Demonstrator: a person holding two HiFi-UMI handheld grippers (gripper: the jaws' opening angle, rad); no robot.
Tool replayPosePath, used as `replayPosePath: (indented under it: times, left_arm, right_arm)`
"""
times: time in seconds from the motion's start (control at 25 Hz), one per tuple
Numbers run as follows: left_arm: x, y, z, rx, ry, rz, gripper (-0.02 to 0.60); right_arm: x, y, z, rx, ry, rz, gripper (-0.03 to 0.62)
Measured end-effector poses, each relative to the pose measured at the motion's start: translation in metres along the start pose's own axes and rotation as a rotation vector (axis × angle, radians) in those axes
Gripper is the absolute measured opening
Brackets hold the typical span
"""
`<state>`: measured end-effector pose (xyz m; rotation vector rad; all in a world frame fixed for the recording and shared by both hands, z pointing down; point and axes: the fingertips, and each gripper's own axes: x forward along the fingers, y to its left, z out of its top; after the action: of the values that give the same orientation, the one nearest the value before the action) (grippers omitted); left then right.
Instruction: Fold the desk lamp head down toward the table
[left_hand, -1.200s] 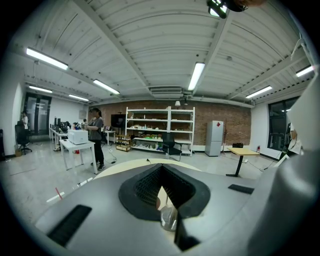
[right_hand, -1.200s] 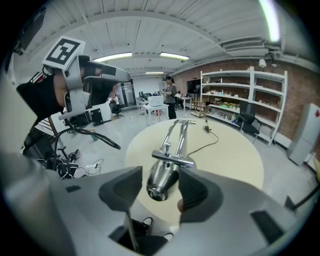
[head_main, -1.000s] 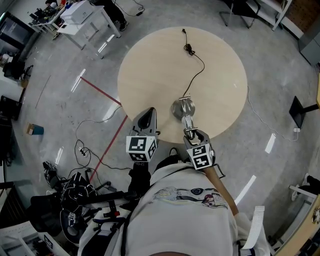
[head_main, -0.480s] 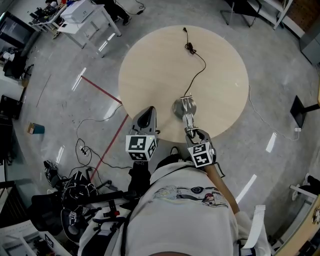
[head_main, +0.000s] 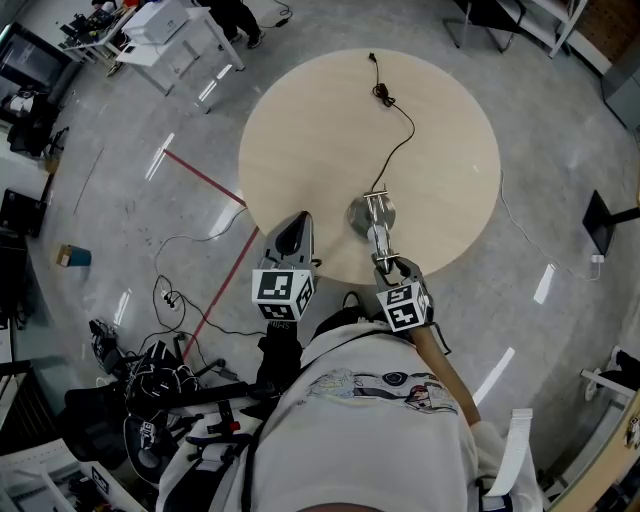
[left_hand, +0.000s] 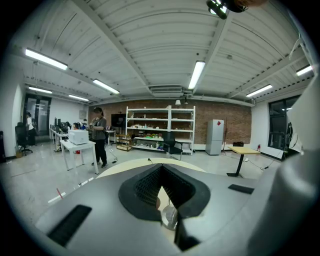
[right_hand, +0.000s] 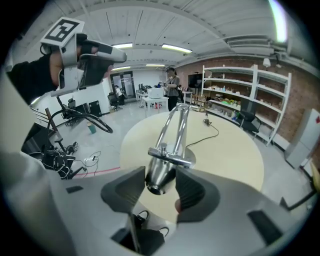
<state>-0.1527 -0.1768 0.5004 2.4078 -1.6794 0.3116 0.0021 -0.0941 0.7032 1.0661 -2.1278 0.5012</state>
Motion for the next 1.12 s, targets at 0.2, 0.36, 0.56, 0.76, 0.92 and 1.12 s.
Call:
replayPosePath:
  times: [0.2, 0.36, 0.56, 0.76, 0.92, 1.12]
  left_arm:
    - [-0.001, 0.002, -0.001, 0.001, 0.003, 0.004, 0.000]
    - [-0.002, 0.003, -0.002, 0.003, 0.004, 0.007, 0.000]
    - [-0.002, 0.006, -0.003, 0.005, 0.007, 0.010, 0.000]
    - [-0.002, 0.009, -0.001, 0.007, 0.008, 0.016, 0.000]
    - [-0.004, 0.011, 0.001, 0.007, 0.008, 0.018, 0.000]
    - [-0.002, 0.011, -0.001, 0.008, 0.010, 0.021, 0.000]
  right_arm:
    - [0.006, -0.001, -0.003, -0.003, 0.010, -0.002, 0.198]
    - [0.011, -0.001, -0.008, -0.003, 0.021, 0.000, 0.198]
    - [0.016, -0.003, -0.010, -0.003, 0.027, -0.003, 0.198]
    - [0.021, -0.004, -0.010, 0.001, 0.034, -0.007, 0.195]
    - [0.024, -0.004, -0.011, 0.004, 0.042, -0.010, 0.193]
    - [0.030, -0.006, -0.014, 0.013, 0.051, -0.011, 0.193]
